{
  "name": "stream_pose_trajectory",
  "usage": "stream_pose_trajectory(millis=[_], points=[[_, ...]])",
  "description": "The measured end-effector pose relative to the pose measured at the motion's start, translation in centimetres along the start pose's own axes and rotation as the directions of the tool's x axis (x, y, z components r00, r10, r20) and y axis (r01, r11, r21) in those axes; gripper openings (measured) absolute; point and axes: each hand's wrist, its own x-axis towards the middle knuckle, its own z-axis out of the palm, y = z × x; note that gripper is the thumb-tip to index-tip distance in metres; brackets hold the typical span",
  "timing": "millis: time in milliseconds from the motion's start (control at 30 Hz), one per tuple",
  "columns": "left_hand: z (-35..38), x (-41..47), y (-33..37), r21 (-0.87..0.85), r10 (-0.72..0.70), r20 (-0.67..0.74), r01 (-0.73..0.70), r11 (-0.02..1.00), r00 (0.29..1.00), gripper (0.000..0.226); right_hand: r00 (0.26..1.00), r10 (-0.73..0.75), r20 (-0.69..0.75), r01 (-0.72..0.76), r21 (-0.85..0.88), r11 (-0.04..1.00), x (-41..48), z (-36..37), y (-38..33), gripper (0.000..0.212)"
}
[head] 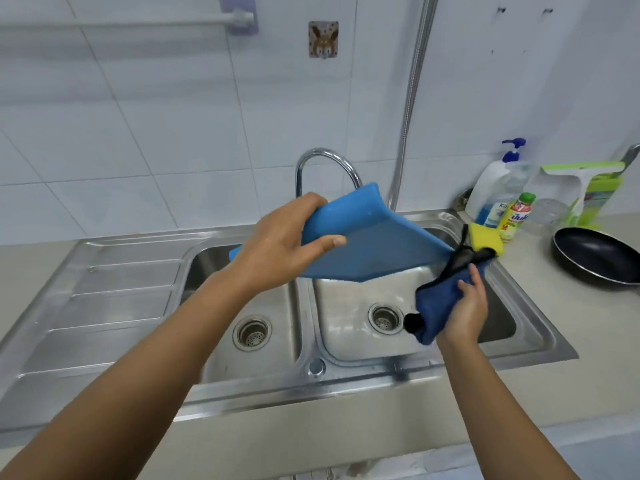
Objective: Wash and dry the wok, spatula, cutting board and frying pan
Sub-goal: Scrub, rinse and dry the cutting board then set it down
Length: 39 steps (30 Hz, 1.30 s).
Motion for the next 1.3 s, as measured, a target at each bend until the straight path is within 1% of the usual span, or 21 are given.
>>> stream_pose_trajectory(millis=[67,100,133,167,233,267,367,433,500,567,633,700,767,867,933,1033,1100,1133,1167,1233,1300], points=[[-1.3,0.4,0.7,-0.067,-0.111,-0.004,0.110,0.992,0.994,0.036,0.993,0.114,0.026,-0.115,0.070,0.991,2.2,-0.5,-0.1,0.049],[-1.7,0.5,0.9,-0.096,-0.172,-0.001,0.171,0.981,0.985,0.032,0.978,0.195,0.076,-0.203,0.102,0.974,3.3,-0.6,0.1,0.057],[-1.9,0.6,1.1,-0.125,-0.228,0.000,0.226,0.966,0.974,0.028,0.946,0.293,0.136,-0.309,0.122,0.943,3.9,-0.5,0.3,0.069],[-2.1,0.7,1.1,-0.159,-0.277,-0.005,0.272,0.949,0.961,0.026,0.907,0.366,0.209,-0.397,0.136,0.908,4.0,-0.4,0.5,0.071],[-2.3,0.6,0.8,-0.213,-0.358,-0.030,0.344,0.915,0.933,0.026,0.851,0.404,0.335,-0.482,0.191,0.855,3.1,0.2,0.7,0.044],[-2.5,0.5,0.5,-0.228,-0.392,-0.045,0.372,0.900,0.919,0.027,0.841,0.415,0.346,-0.495,0.184,0.849,2.7,0.5,0.7,0.037],[-3.8,0.1,-0.6,-0.371,-0.494,-0.065,0.439,0.819,0.867,0.031,0.802,0.424,0.420,-0.523,0.152,0.839,1.8,1.0,1.1,0.045],[-4.8,-0.4,-1.4,-0.487,-0.547,-0.062,0.453,0.747,0.835,0.034,0.785,0.459,0.416,-0.515,0.026,0.857,1.5,1.4,1.4,0.038],[-5.7,-0.9,-2.4,-0.570,-0.588,-0.051,0.460,0.681,0.807,0.029,0.775,0.481,0.411,-0.481,-0.111,0.870,1.3,1.7,1.8,0.032],[-5.9,-1.6,-3.9,-0.619,-0.657,-0.025,0.504,0.602,0.754,0.025,0.785,0.444,0.432,-0.389,-0.215,0.896,1.3,1.8,2.2,0.031],[-5.5,-2.4,-5.8,-0.637,-0.754,-0.011,0.576,0.512,0.657,0.028,0.821,0.368,0.436,-0.221,-0.351,0.910,1.3,2.0,2.2,0.023],[-4.4,-3.9,-7.5,-0.665,-0.841,0.016,0.634,0.395,0.541,0.032,0.867,0.274,0.416,-0.033,-0.501,0.865,0.9,2.3,2.1,0.024],[-2.7,-5.7,-8.9,-0.703,-0.887,0.082,0.657,0.272,0.455,0.035,0.898,0.201,0.391,0.055,-0.553,0.831,0.6,2.3,1.6,0.026],[0.4,-9.1,-10.6,-0.724,-0.913,0.241,0.687,0.056,0.328,0.033,0.909,0.209,0.360,0.068,-0.623,0.779,1.2,1.5,2.1,0.025],[2.2,-11.2,-11.9,-0.712,-0.910,0.335,0.698,-0.076,0.243,0.041,0.905,0.258,0.339,0.047,-0.681,0.731,1.4,0.6,2.6,0.022],[4.5,-14.2,-13.4,-0.687,-0.906,0.398,0.702,-0.190,0.144,0.050,0.910,0.259,0.324,0.077,-0.746,0.662,1.5,-0.1,3.4,0.021],[5.7,-15.7,-14.0,-0.674,-0.898,0.428,0.699,-0.240,0.104,0.053,0.914,0.257,0.313,0.117,-0.812,0.571,1.6,-0.2,3.7,0.024],[6.2,-16.3,-14.1,-0.671,-0.894,0.438,0.696,-0.258,0.091,0.052,0.912,0.269,0.311,0.144,-0.854,0.499,1.4,0.0,3.8,0.023],[6.6,-16.9,-14.5,-0.664,-0.891,0.447,0.697,-0.271,0.079,0.051,0.904,0.281,0.322,0.196,-0.897,0.396,1.1,0.3,3.9,0.019],[7.4,-17.7,-14.8,-0.641,-0.882,0.467,0.710,-0.292,0.058,0.050,0.879,0.308,0.363,0.343,-0.932,0.119,-0.3,1.2,4.0,0.006],[8.5,-18.4,-14.9,-0.612,-0.868,0.496,0.722,-0.322,0.033,0.054,0.833,0.327,0.447,0.509,-0.851,-0.134,-3.2,2.4,4.7,0.014]])
